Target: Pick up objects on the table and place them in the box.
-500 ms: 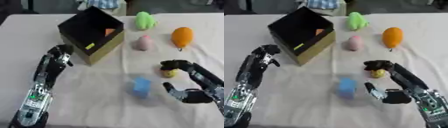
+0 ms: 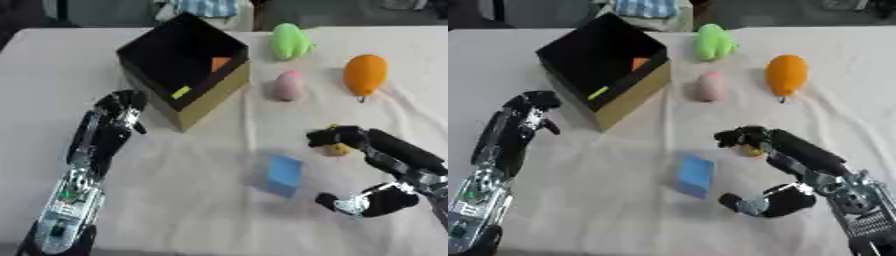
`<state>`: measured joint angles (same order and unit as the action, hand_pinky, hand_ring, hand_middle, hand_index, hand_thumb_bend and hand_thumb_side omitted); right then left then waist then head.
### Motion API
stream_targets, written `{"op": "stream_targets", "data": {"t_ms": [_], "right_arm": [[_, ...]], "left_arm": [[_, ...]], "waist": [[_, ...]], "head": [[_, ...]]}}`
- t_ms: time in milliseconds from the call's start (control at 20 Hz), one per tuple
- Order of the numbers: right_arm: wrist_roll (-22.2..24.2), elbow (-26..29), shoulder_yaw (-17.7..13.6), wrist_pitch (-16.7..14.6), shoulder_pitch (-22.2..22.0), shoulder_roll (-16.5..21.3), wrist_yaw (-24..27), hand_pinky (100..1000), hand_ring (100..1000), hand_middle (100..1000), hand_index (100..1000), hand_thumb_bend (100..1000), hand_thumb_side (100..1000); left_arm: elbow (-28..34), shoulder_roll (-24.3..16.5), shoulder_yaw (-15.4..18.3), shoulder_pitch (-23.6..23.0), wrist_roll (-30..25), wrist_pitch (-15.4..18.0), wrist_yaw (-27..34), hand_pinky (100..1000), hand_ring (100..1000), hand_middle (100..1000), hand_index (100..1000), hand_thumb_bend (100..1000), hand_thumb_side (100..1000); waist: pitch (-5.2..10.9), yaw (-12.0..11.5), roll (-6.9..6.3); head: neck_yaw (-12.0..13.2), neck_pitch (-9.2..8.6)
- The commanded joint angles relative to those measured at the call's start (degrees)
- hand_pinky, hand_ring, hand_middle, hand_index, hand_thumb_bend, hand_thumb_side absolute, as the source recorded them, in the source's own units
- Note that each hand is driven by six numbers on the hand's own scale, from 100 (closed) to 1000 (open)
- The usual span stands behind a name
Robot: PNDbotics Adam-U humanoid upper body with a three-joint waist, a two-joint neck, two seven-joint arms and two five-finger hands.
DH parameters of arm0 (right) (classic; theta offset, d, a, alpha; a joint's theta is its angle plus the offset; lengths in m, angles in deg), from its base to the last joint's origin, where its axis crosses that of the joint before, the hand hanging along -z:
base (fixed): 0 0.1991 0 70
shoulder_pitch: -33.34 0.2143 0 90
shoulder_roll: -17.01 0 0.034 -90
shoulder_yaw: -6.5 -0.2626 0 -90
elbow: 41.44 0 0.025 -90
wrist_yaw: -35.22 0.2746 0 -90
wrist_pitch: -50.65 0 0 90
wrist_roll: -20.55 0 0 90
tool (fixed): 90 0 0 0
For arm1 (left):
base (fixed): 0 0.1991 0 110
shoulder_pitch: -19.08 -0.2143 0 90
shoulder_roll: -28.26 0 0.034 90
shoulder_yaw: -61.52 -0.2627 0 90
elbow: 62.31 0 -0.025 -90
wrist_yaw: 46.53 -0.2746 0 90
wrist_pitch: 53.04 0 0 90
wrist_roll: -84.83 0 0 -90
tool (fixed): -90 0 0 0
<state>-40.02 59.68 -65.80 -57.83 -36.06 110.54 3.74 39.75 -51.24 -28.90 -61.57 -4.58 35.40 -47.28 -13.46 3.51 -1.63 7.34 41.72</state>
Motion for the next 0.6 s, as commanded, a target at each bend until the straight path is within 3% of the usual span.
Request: {"op": "stream_targets", "data": {"t_ms": [50, 600], "right_arm": [[-0.9, 1.0, 0.0, 0.0, 1.1, 1.0, -2.9, 796, 808, 774, 931, 475, 421], [-1.9, -3.1, 2.8, 0.1, 4.8, -1.9, -8.7, 794, 810, 785, 930, 472, 430]], "left_arm": [[0.5, -0.6, 0.1, 0.2, -0.1, 0.1, -0.1, 422, 747, 617, 703, 409, 607], [0.5, -0.6, 0.0, 0.1, -0.3, 0.0, -0.1, 422, 747, 617, 703, 409, 607]], "waist": [[1.80, -0.1, 0.80], [1.92, -0.2, 0.83]], "head": [[-0.2, -0.08], [-0.4, 0.01]]}}
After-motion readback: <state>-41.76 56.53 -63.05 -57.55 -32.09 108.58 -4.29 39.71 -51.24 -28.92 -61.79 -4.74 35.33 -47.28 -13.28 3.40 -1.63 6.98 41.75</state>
